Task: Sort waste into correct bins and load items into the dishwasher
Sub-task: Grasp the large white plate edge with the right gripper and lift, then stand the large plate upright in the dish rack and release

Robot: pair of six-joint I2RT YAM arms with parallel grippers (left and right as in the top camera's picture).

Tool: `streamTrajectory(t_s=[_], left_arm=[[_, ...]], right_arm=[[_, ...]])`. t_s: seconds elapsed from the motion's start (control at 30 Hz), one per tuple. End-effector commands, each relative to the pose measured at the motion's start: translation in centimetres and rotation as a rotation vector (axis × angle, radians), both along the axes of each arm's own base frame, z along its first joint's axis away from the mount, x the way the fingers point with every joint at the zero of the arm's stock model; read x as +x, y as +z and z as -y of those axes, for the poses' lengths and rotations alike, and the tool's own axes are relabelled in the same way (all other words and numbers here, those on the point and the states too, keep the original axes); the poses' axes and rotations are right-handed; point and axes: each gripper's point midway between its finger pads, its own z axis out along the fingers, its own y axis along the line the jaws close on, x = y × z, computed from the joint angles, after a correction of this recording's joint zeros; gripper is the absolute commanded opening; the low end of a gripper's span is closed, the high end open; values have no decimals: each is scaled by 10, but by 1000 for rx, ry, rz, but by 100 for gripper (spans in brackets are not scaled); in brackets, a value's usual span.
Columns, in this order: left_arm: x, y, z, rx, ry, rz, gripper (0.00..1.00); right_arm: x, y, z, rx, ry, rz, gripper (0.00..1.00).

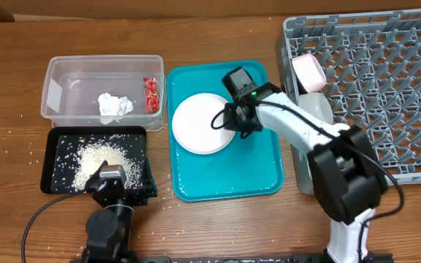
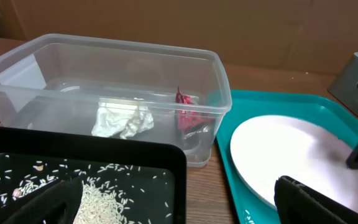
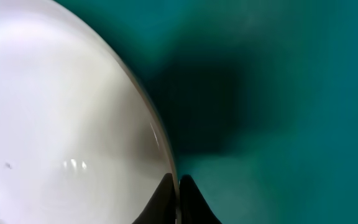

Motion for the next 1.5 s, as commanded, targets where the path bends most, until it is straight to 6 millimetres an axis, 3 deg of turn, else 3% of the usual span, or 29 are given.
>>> streamTrajectory(t_s=[0.0,0.1,0.23,0.33,0.43,0.73,0.87,1.1,1.3,1.4,1.47], left_arm=[[0,1,-1,-13,5,9,100],[0,1,-1,-13,5,9,100],[0,1,-1,-13,5,9,100],[0,1,-1,-13,5,9,100],[0,1,-1,-13,5,9,100],[0,1,-1,-13,5,9,100],[0,1,-1,-13,5,9,100],[0,1,-1,-13,5,9,100],[0,1,-1,-13,5,9,100],[0,1,-1,-13,5,9,100],[0,1,-1,-13,5,9,100]], right_arm=[[23,96,23,-39,-13,278,4],[28,165,58,-176,-17,487,4],[20,249,131,-501,-148,716,4],[4,292,188,-764,-305,787,4],[-8,310,232,-963,-422,763,4],[4,273,303,-1094,-518,571,4],[13,248,318,-1136,-511,489,4],[33,202,320,-1193,-427,375,4],[39,183,317,-1207,-391,337,4],[41,185,310,-1203,-383,352,10],[42,185,303,-1198,-369,363,22]])
